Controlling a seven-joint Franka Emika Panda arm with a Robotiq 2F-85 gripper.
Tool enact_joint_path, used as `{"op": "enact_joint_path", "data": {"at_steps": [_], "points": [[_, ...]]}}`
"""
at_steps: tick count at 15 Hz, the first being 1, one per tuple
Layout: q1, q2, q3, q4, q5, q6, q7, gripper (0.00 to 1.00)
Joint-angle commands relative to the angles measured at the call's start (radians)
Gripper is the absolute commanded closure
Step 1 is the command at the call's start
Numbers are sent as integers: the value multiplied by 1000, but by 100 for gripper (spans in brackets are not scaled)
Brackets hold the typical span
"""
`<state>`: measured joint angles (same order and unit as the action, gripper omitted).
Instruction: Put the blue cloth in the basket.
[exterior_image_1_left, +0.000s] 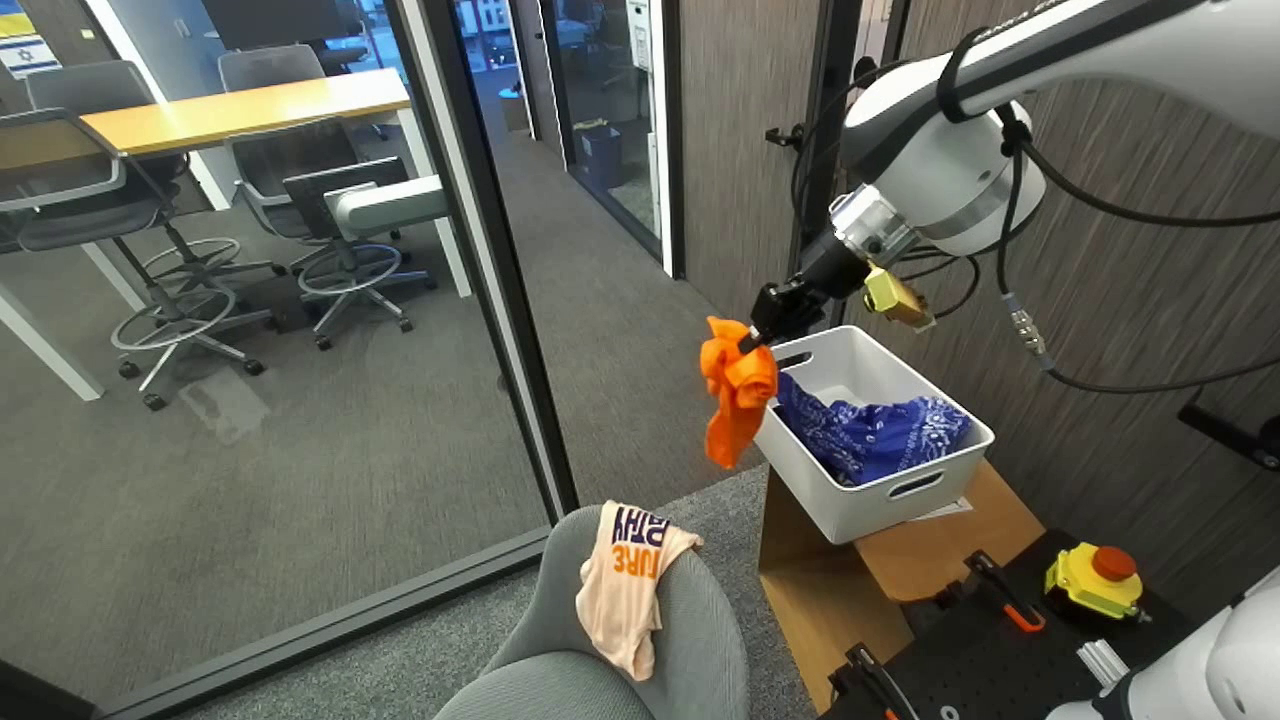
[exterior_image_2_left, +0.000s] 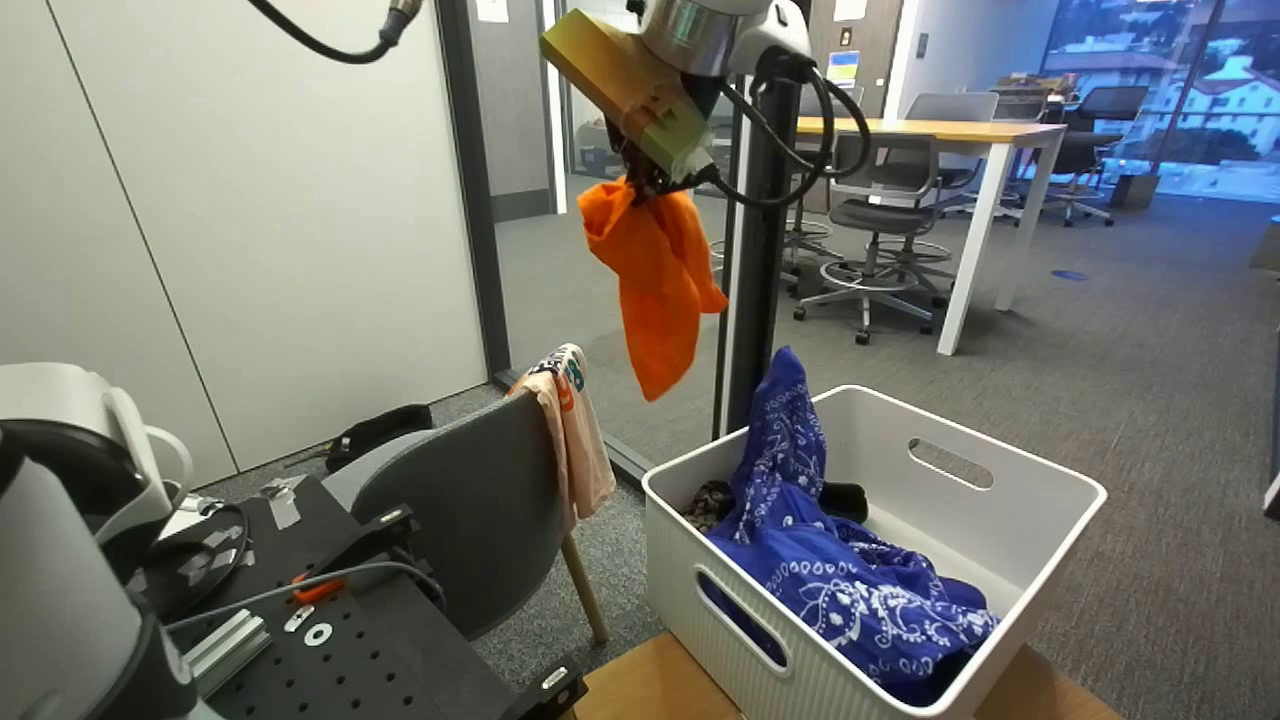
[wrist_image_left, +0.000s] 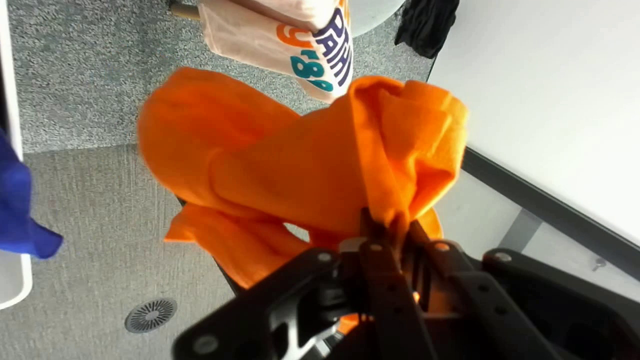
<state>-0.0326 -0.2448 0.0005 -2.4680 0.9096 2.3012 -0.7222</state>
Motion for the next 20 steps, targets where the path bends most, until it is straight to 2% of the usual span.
{"op": "enact_joint_path", "data": {"at_steps": [1, 5, 9, 15, 20], "points": [[59, -33, -2, 26, 17, -17, 15, 89], [115, -47, 13, 2, 22, -16, 1, 89], [157, -54, 27, -70, 38, -18, -18, 89], [178, -63, 57, -180, 2, -13, 7, 89], [202, -34, 102, -202, -18, -1, 21, 89]]}}
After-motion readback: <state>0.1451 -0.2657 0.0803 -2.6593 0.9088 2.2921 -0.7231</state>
